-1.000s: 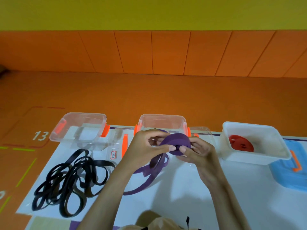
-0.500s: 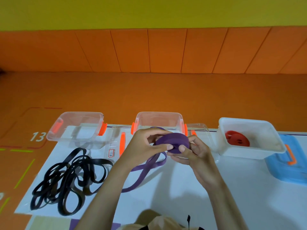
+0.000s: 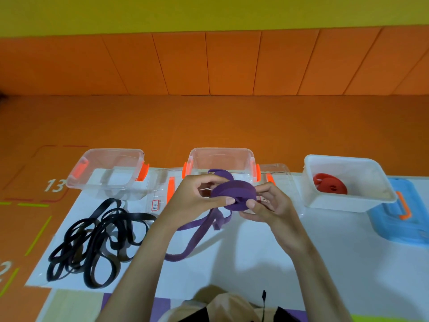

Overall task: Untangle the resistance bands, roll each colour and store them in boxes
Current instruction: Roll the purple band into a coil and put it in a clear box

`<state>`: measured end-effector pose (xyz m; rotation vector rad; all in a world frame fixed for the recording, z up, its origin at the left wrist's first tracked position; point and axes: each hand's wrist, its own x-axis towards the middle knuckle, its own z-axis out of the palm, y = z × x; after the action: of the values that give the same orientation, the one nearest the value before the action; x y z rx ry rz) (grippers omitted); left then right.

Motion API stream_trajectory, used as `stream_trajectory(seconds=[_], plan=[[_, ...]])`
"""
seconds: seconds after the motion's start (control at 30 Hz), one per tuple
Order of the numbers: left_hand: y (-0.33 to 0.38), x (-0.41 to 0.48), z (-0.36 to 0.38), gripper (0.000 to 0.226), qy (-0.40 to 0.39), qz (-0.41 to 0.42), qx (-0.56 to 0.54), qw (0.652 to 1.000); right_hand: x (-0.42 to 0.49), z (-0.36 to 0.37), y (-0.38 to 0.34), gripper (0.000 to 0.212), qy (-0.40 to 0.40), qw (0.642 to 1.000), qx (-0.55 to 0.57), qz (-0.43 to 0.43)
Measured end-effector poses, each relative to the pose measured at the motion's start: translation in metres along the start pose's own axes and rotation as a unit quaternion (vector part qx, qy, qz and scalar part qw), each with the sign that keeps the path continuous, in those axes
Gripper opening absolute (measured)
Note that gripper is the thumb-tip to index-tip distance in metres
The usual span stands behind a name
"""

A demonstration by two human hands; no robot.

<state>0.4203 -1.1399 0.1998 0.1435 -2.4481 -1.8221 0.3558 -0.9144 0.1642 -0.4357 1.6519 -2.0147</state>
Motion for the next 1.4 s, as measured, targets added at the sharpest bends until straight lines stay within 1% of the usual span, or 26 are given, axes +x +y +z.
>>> stream_trajectory(seconds=[0.07,0.1,0.2,0.27,0.33,0.4,0.43,0.5,0.57,0.63,0.67,0.77,0.87,0.97,1.03,1.13,1.2,1.3,1.4], plan=[[0.002,-0.002,-0.003,0.031,-0.007,0.024,0.033,0.999,0.000,0.001,0.000,0.027,-0.032,0.999,-0.027,0.017],[0.003,-0.003,-0.003,0.031,-0.008,0.042,0.051,0.998,0.001,0.003,-0.002,0.028,-0.035,0.998,-0.043,0.016],[0.010,-0.005,0.005,0.033,0.013,0.076,0.061,0.995,0.001,0.005,-0.009,0.026,-0.002,0.997,-0.075,-0.032],[0.014,-0.007,0.010,0.037,0.039,0.075,0.038,0.996,-0.001,0.005,-0.011,0.028,0.019,0.997,-0.035,-0.061],[0.017,-0.010,0.010,0.040,0.054,0.066,-0.008,0.996,-0.004,0.006,-0.008,0.031,0.023,0.997,0.032,-0.071],[0.018,-0.013,0.006,0.038,0.049,0.059,-0.036,0.996,-0.008,0.005,-0.004,0.031,0.003,0.995,0.074,-0.062],[0.017,-0.014,0.004,0.037,0.044,0.056,-0.030,0.997,-0.010,0.004,-0.002,0.031,-0.009,0.996,0.073,-0.046],[0.015,-0.015,0.002,0.035,0.037,0.041,0.019,0.998,-0.013,0.000,-0.002,0.030,-0.016,1.000,0.012,-0.009],[0.014,-0.016,0.004,0.035,0.021,0.019,0.063,0.998,-0.015,-0.005,-0.004,0.028,0.003,0.997,-0.071,0.012],[0.014,-0.016,0.009,0.033,-0.004,0.012,0.077,0.997,-0.017,-0.007,-0.006,0.033,0.015,0.996,-0.081,0.018],[0.014,-0.015,0.012,0.032,-0.011,0.013,0.076,0.997,-0.019,-0.006,-0.007,0.030,0.019,0.997,-0.073,0.014],[0.016,-0.013,0.015,0.032,-0.020,0.013,0.051,0.998,-0.024,-0.004,-0.009,0.019,0.043,0.998,-0.037,-0.014],[0.018,-0.013,0.015,0.033,-0.030,0.001,0.023,0.999,-0.027,-0.004,-0.010,0.019,0.050,0.998,-0.024,-0.033],[0.022,-0.014,0.015,0.029,-0.035,0.001,0.004,0.999,-0.028,-0.002,-0.014,0.021,0.044,0.998,-0.027,-0.041],[0.025,-0.015,0.015,0.025,-0.027,0.009,-0.012,1.000,-0.027,-0.001,-0.018,0.023,0.039,0.997,-0.048,-0.039],[0.029,-0.020,0.019,0.024,0.000,-0.001,-0.071,0.997,-0.025,-0.001,-0.026,0.025,0.023,0.996,-0.078,-0.039],[0.030,-0.024,0.021,0.024,0.016,-0.010,-0.110,0.994,-0.024,0.000,-0.029,0.028,0.019,0.996,-0.077,-0.041],[0.031,-0.028,0.024,0.025,0.036,-0.020,-0.139,0.989,-0.025,0.002,-0.029,0.028,0.028,0.996,-0.079,-0.032],[0.035,-0.031,0.027,0.024,0.046,-0.024,-0.148,0.988,-0.030,0.002,-0.025,0.031,0.053,0.998,-0.037,-0.017]])
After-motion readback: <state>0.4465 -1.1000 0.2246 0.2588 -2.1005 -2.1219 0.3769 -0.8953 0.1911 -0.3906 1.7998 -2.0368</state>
